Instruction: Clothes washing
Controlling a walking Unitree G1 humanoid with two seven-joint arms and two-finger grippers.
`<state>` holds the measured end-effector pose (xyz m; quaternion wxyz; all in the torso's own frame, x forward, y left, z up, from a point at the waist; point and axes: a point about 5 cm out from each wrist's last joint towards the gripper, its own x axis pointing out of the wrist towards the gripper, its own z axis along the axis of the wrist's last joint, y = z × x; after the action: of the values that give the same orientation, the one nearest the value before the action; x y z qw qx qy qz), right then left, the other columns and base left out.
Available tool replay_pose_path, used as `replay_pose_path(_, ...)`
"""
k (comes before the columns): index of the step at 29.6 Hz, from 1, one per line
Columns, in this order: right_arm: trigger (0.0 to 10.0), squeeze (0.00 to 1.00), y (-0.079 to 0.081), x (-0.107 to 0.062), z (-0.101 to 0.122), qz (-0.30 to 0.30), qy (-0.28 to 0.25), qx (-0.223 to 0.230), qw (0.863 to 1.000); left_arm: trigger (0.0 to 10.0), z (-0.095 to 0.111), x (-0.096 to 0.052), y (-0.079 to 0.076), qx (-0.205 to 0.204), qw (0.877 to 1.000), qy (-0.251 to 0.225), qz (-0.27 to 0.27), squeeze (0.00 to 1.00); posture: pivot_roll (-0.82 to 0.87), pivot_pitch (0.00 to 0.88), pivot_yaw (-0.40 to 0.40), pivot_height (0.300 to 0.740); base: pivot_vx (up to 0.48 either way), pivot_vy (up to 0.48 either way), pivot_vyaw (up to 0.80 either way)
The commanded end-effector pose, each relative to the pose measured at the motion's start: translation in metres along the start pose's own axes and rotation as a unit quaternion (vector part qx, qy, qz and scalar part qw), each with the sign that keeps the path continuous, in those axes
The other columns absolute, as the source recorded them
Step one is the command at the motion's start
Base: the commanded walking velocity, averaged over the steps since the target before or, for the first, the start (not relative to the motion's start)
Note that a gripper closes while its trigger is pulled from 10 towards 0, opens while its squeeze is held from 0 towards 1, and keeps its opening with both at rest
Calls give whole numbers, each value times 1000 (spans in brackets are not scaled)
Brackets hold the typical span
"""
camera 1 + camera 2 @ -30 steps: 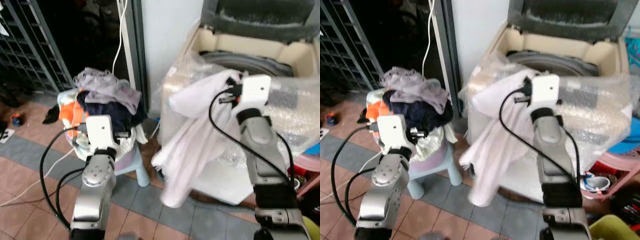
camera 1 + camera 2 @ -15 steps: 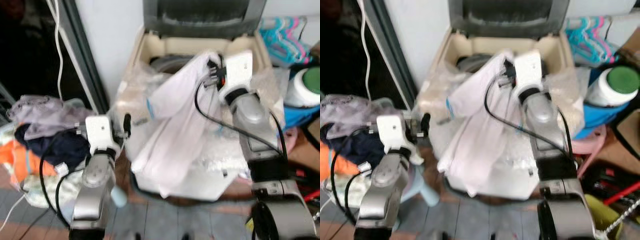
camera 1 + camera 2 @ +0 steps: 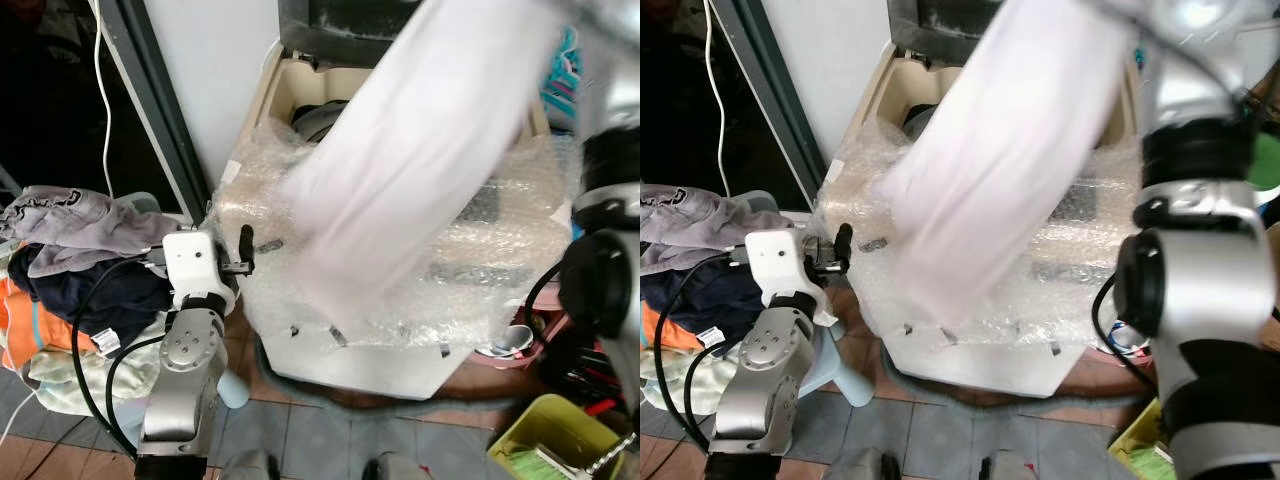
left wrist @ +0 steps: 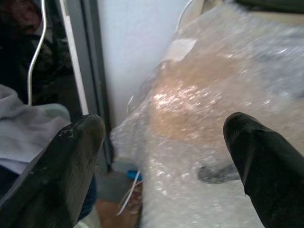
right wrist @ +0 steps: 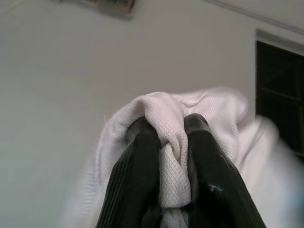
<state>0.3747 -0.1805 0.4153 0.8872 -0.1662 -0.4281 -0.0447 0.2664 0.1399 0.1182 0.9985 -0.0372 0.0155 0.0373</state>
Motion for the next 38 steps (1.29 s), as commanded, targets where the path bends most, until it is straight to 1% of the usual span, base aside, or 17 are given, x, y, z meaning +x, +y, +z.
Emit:
replay_pose_path(1,10000,0,32,-34,-51,63,113,14,992,10000,1,-1,-7,-11,1000,0,-2,0,-54,0,16,740,0,0,0)
replay_pose_path(2,10000,0,39,-44,-63,75,140,22,987,10000,1,-1,-7,-11,1000,0,-3,0,-53,0,16,740,0,0,0)
replay_pose_path(3,10000,0,57,-75,-88,108,210,59,970,10000,1,-1,-8,-11,1000,0,-3,0,-53,0,17,740,0,0,0)
replay_pose_path(4,10000,0,57,-75,-88,108,210,59,970,10000,1,-1,-8,-11,1000,0,-3,0,-53,0,17,740,0,0,0)
replay_pose_path(5,10000,0,65,-91,-98,121,236,77,961,10000,1,-1,-8,-11,1000,0,-3,0,-53,0,19,740,0,0,0)
replay_pose_path(6,10000,0,82,-124,-112,168,282,94,940,10000,0,-1,-7,-11,1000,2,-2,0,-58,1,25,740,0,0,0)
replay_pose_path(7,10000,0,86,-133,-114,182,293,96,934,10000,0,-2,-6,-11,1000,3,-2,0,-58,1,25,740,0,0,0)
replay_pose_path(8,10000,0,91,-151,-118,196,316,119,921,10000,-1,-2,-6,-11,1000,6,-3,0,-63,1,29,740,0,0,0)
replay_pose_path(12,10000,0,90,-165,-120,204,329,128,913,10000,-1,0,-8,-8,1000,7,-12,0,-76,0,36,740,0,0,0)
replay_pose_path(19,10000,0,82,-162,-121,205,341,136,907,10000,1,2,-11,-7,1000,0,-16,0,-72,0,32,740,0,0,0)
replay_pose_path(21,10000,0,84,-156,-113,236,314,113,913,10000,2,1,-9,-7,1000,-6,-15,0,-68,0,29,740,0,0,338)
replay_pose_path(23,10000,0,86,-150,-108,238,298,114,917,10000,2,1,-8,-7,1000,-7,-13,0,-65,0,27,740,0,0,788)
replay_pose_path(27,10000,0,94,-127,-95,261,258,127,922,10000,3,2,-8,-6,1000,-10,-12,0,-58,0,19,740,0,0,783)
replay_pose_path(31,10000,0,103,-111,-86,312,234,134,911,10000,5,3,-8,-5,1000,-14,-12,0,-59,0,17,740,0,0,708)
replay_pose_path(33,10000,0,110,-93,-73,358,204,136,901,10000,3,3,-7,-5,1000,-11,-8,0,-58,0,10,740,0,0,0)
replay_pose_path(36,10000,0,109,-79,-69,352,206,126,904,10000,3,3,-7,-4,1000,-9,-4,0,-57,0,5,740,0,0,0)
replay_pose_path(38,10000,0,107,-76,-73,345,218,111,906,10000,3,3,-6,-5,1000,-8,0,0,-57,0,5,740,0,0,0)
